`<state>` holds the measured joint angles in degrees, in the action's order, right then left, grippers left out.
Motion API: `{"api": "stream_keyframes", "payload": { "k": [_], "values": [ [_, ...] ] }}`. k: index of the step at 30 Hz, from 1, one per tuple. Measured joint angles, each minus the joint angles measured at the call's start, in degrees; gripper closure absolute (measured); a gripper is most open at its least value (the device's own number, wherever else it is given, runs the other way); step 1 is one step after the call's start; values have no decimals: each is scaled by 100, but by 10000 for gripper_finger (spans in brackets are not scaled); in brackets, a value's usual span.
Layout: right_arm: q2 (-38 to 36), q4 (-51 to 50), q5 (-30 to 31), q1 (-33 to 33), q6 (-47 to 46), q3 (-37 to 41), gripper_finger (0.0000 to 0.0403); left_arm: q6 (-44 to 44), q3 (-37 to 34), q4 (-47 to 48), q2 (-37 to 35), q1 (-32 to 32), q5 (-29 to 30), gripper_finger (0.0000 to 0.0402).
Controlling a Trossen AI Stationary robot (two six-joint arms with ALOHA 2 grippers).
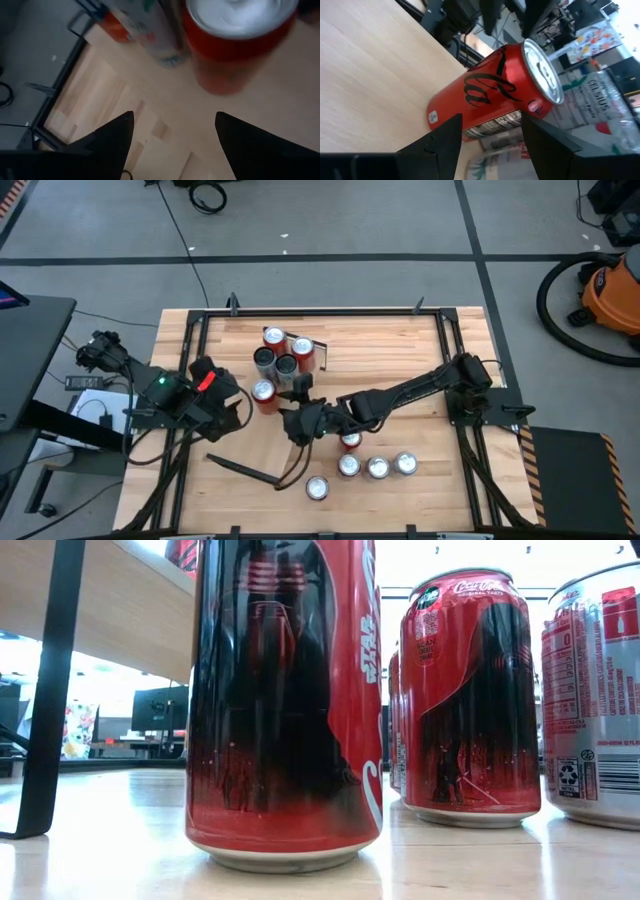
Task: Place canned beverage on shelf
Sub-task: Put the top red soda can on the shelf
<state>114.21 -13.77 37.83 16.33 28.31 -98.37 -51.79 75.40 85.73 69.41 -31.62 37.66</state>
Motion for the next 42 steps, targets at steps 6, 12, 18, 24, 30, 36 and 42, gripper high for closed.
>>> {"api": "stream_keyframes", "payload": {
  "k": [6, 12, 18, 24, 30, 36, 42],
  "values": [
    [2, -28, -312, -112, -347, 0, 190, -367, 0, -39, 0, 98, 412, 111],
    [2, -20, -591, -164, -526, 0, 190, -342, 0, -50, 0, 262, 445, 111],
    [2, 267, -1142, -171, -528, 0, 190, -186, 1, -66, 0, 390, 495, 111],
    [2, 56, -552, -133, -528, 0, 190, 8, 2, -68, 0, 416, 484, 111],
    [4, -176, -143, -94, -476, 0, 190, 11, 2, -91, 0, 365, 445, 111],
    [4, -132, -397, -278, -470, 0, 190, 11, 2, -190, 0, 365, 445, 111],
    [7, -59, -1014, -347, -609, 0, 190, 24, 2, -221, 0, 369, 474, 111]
  ]
}}
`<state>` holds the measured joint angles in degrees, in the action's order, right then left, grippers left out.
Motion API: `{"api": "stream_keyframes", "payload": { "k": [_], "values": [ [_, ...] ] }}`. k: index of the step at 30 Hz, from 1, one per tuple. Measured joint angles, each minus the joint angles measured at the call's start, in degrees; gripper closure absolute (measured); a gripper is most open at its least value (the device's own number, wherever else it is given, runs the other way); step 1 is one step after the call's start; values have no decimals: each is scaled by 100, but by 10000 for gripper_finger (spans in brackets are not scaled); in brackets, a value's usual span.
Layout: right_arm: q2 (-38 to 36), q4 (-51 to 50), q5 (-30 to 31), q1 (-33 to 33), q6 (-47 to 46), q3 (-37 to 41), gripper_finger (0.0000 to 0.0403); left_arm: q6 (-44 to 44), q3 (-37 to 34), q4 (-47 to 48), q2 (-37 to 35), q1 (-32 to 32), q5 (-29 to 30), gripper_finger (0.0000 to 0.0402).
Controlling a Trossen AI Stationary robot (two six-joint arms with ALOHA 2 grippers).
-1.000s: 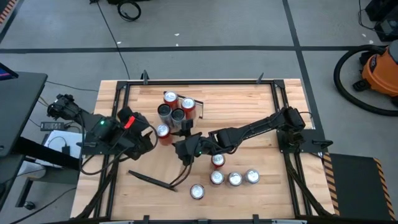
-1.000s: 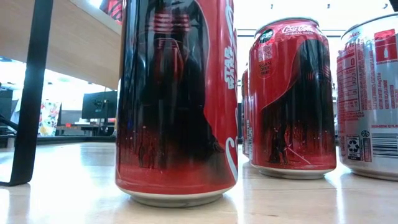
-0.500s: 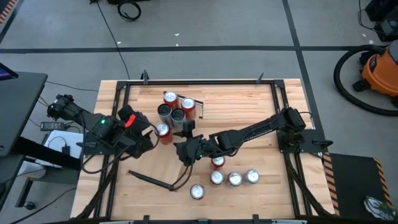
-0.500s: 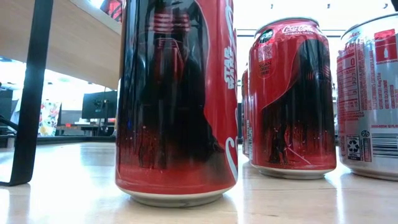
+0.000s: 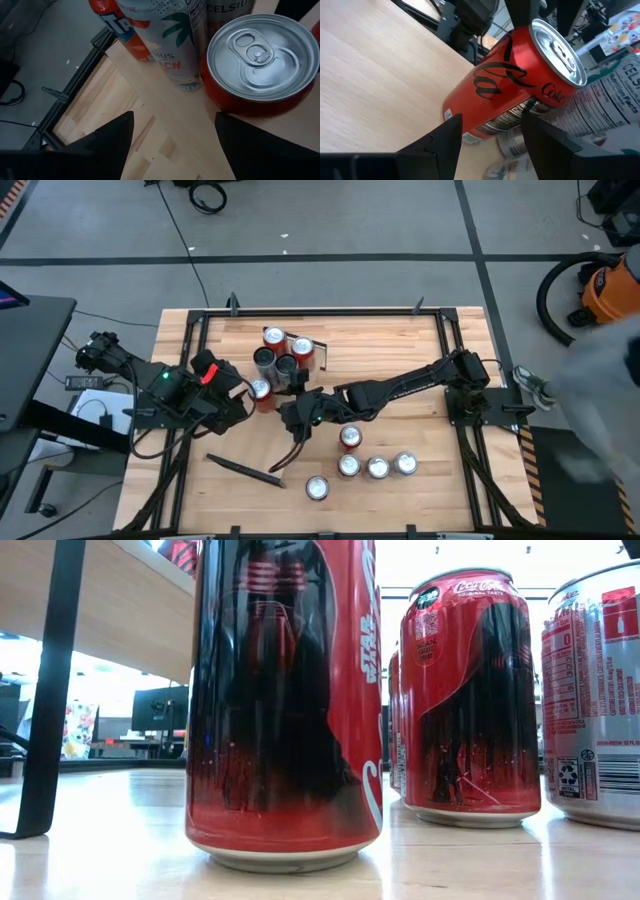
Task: Place canned beverage on shelf
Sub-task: Put the top red soda can on the shelf
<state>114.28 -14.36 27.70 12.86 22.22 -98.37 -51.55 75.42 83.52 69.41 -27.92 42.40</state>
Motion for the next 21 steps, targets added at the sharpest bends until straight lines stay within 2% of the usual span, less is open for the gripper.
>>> {"api": "stream_keyframes", "payload": {
  "k": [8, 10, 14, 16, 18, 21],
  "values": [
    [0, 196, -534, 74, 164, 4, 190, 180, 0, -51, -4, 2, 42, 111],
    [0, 77, -394, 161, 176, 4, 190, 248, 2, -60, -4, 0, 43, 111],
    [2, -91, 257, 318, 252, 4, 190, 291, 4, 76, -4, 0, 45, 111],
    [2, -105, 304, 330, 325, 4, 190, 291, 4, 109, -4, 0, 39, 111],
    [2, -91, 114, 309, 315, 4, 190, 291, 4, 111, -4, 0, -68, 111],
    [2, -21, -489, 184, 1, 2, 190, 292, 4, 114, -4, 0, -526, 111]
  ]
}}
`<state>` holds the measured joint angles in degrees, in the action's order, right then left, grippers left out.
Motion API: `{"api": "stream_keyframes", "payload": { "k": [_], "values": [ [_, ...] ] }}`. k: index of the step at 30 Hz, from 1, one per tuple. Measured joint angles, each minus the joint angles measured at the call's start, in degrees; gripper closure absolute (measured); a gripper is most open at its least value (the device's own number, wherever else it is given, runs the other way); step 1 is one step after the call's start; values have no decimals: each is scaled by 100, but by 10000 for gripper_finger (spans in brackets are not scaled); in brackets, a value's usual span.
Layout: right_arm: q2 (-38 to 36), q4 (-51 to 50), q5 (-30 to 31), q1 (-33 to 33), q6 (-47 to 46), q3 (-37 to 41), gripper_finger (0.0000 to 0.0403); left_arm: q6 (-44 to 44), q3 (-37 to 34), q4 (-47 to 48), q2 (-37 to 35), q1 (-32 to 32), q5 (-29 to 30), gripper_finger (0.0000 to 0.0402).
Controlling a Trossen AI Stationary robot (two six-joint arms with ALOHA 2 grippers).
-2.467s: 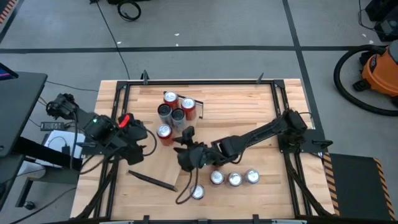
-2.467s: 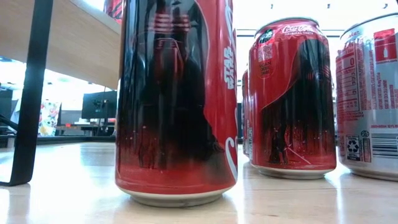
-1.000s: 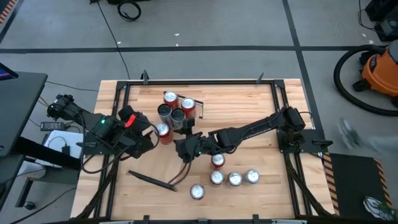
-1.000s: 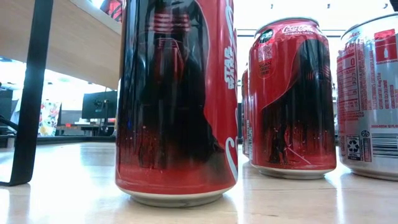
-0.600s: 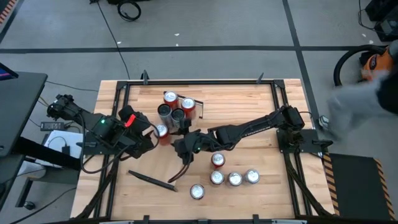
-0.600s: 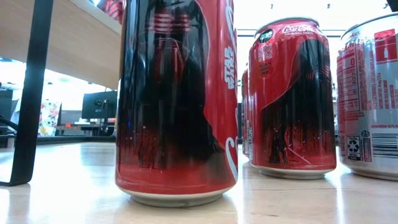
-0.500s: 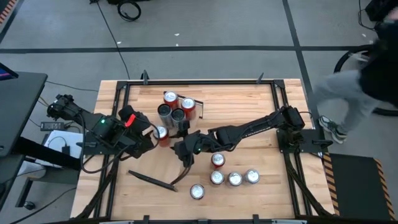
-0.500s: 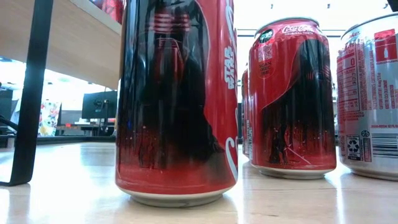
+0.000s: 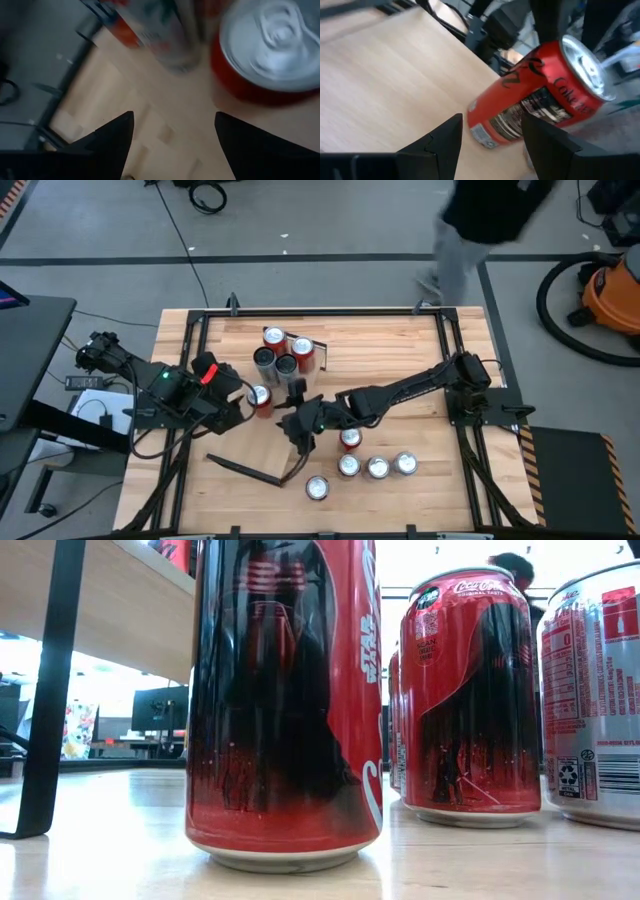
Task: Place canned beverage on shelf
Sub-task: Put the top red soda can on the shelf
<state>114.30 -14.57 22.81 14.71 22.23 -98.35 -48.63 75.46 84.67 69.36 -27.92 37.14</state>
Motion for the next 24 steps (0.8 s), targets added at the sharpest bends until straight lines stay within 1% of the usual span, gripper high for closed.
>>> {"api": "stream_keyframes", "payload": {
  "k": [2, 4, 8, 10, 12, 14, 18, 21, 24],
  "values": [
    [0, 144, -190, -45, -189, 91, 190, 1, 0, 4, 0, 0, -405, 111],
    [0, 521, -208, -48, -155, 302, 190, 66, 0, -7, 0, 0, -744, 111],
    [0, 1429, -296, 18, 175, 742, 190, 158, 0, -198, 0, -2, -937, 111],
    [0, 1546, -2, 43, 197, 848, 190, 180, 0, -294, 0, -13, -939, 111],
    [2, 1544, 112, 51, 196, 863, 190, 194, 0, -347, 0, -64, -937, 111],
    [2, 1589, -2, 46, 193, 861, 190, 287, 0, -393, 0, -70, -904, 111],
    [2, 1593, -78, -9, 162, 859, 190, 300, 0, -409, 0, -61, -478, 111],
    [2, 1687, -496, -109, 174, 859, 190, 335, 0, -407, 0, -43, -361, 111],
    [2, 1666, -616, -219, 134, 859, 190, 337, 0, -384, 0, -13, -312, 111]
  ]
}}
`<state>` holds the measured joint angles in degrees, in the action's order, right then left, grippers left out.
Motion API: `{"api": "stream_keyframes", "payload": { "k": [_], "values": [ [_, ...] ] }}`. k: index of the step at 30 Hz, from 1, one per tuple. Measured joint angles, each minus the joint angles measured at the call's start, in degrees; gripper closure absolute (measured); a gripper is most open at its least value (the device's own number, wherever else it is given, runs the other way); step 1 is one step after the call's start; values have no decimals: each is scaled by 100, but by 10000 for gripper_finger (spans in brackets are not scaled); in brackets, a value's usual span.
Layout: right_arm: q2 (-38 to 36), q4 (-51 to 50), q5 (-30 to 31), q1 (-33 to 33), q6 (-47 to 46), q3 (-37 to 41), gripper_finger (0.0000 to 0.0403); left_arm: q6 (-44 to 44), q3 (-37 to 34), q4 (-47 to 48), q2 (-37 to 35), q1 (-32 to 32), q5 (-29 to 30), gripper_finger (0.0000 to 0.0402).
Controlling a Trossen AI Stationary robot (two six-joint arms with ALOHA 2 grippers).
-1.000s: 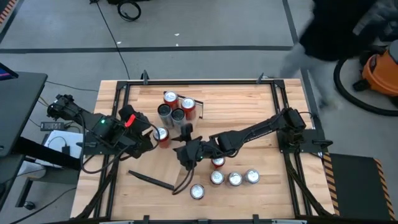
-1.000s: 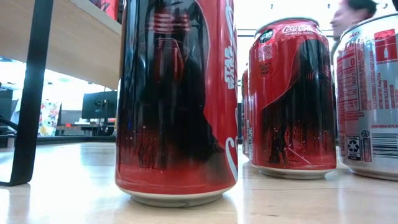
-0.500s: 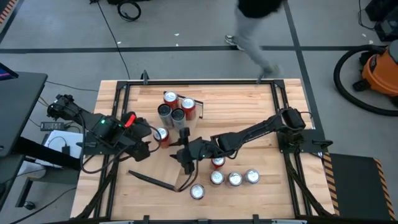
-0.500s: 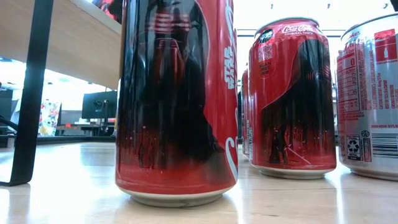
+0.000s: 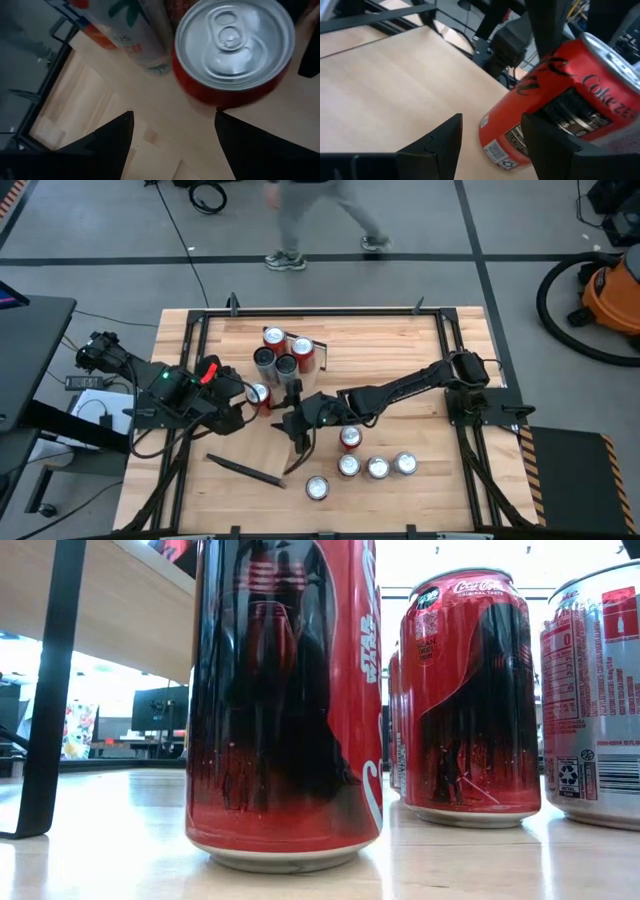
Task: Place canned beverage on shelf
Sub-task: Put the top red soda can on the shelf
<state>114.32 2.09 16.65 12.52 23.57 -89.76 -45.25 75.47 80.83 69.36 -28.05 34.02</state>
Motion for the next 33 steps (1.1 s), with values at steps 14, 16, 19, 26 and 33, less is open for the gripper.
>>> {"api": "stream_keyframes", "payload": {
  "k": [14, 16, 19, 26, 33],
  "values": [
    [0, 129, -280, -123, -84, 0, 190, 261, 0, 228, 0, -11, 211, 111],
    [0, 148, -281, -78, -89, 0, 190, 262, 0, 257, 0, -48, 208, 111],
    [-1, 187, -281, -14, -151, 0, 190, 260, 0, 392, 0, -84, 190, 111],
    [-78, -311, 510, 296, -87, 0, 190, 245, 0, 610, 0, -83, 215, 111],
    [-468, -895, 1042, 489, 16, -11, 190, 5, 0, 487, 0, -83, -475, 111]
  ]
}}
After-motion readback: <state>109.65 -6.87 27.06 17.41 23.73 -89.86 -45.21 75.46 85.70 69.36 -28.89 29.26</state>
